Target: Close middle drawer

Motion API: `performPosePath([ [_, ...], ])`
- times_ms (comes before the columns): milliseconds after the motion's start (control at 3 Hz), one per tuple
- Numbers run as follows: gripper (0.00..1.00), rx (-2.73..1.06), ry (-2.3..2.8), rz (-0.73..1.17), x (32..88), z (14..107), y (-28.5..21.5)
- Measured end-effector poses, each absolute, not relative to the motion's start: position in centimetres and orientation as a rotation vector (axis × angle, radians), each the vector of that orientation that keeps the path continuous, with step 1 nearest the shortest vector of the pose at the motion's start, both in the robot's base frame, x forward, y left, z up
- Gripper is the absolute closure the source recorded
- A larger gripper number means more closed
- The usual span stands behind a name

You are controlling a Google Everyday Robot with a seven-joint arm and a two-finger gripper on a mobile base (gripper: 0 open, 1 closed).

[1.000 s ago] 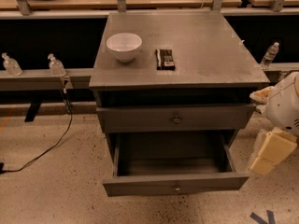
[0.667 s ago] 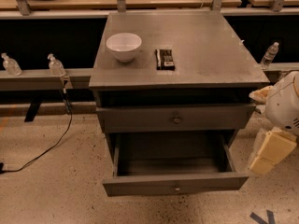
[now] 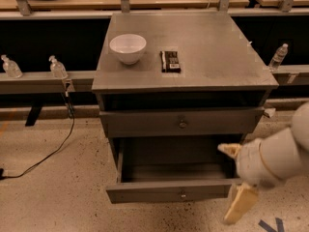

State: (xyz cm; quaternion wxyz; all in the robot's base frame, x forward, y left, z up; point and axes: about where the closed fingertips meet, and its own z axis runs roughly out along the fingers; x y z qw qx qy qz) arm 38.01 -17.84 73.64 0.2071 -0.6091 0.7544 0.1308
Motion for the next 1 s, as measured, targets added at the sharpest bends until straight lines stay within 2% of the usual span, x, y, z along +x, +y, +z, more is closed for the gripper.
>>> performPosePath([
  [333, 0.0, -1.654, 2.102, 0.534, 34.9, 62.9, -16.4],
  [1000, 0.0, -1.595, 2.113, 0.544, 35.6, 59.7, -16.1],
])
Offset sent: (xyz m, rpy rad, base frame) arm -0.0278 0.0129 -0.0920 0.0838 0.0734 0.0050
